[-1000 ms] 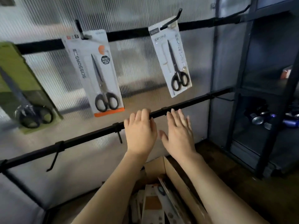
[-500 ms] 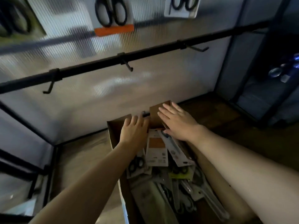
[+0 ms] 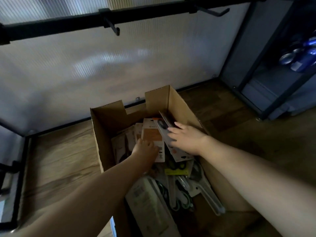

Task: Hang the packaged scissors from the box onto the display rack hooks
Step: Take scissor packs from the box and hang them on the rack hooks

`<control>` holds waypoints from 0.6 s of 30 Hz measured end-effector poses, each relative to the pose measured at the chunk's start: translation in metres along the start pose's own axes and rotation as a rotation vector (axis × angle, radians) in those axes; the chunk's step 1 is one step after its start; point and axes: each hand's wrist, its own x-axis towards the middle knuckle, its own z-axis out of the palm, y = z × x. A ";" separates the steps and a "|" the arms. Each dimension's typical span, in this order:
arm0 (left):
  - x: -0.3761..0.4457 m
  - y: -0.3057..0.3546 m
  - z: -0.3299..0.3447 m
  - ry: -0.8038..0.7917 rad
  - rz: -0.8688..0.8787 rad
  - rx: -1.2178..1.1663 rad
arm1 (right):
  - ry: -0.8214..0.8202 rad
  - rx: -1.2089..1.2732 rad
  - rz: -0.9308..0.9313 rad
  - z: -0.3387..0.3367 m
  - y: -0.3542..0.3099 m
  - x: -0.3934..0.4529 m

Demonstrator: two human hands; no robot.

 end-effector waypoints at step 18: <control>0.006 -0.011 0.018 0.063 -0.076 -0.257 | 0.067 -0.036 -0.007 0.027 -0.003 0.012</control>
